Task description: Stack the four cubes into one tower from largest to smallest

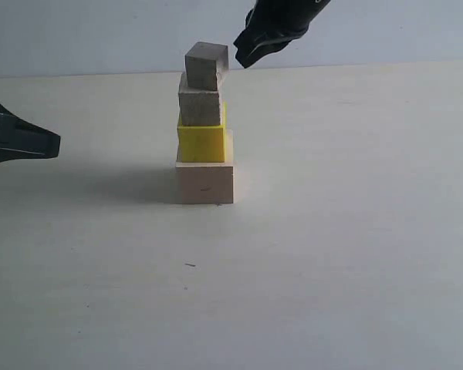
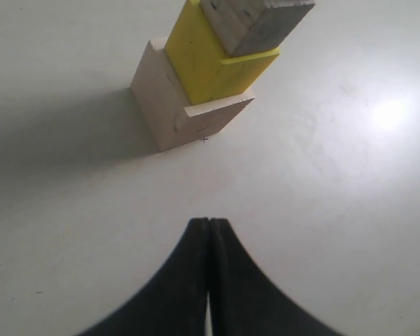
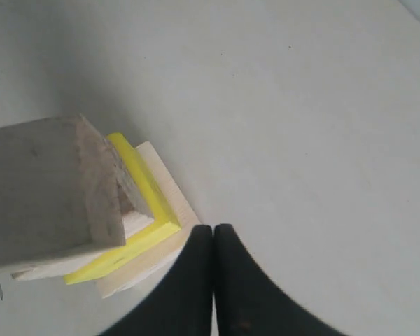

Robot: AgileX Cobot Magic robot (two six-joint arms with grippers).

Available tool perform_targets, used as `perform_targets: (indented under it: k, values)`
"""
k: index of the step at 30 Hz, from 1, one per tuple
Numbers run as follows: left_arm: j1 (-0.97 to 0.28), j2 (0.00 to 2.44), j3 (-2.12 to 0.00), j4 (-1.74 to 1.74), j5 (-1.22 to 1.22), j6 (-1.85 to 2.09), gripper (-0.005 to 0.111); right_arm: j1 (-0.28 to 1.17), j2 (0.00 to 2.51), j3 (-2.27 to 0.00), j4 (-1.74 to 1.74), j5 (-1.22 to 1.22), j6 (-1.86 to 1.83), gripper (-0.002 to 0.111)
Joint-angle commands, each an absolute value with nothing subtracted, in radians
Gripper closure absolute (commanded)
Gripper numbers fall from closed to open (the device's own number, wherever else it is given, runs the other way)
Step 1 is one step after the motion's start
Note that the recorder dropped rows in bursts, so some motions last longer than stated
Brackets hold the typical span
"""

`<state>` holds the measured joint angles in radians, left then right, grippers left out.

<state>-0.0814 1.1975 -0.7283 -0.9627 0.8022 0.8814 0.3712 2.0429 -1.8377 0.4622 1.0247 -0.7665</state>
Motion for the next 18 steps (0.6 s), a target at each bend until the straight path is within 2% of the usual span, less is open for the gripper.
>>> perform_targets:
  k: [1, 18]
  values:
    - [-0.079, 1.199, -0.725, -0.97, 0.796, 0.877, 0.107, 0.373, 2.043, -1.842, 0.501, 1.046, -0.756, 0.108]
    - [-0.079, 1.199, -0.725, -0.97, 0.79, 0.877, 0.107, 0.373, 2.043, -1.842, 0.572, 1.065, -0.759, 0.108]
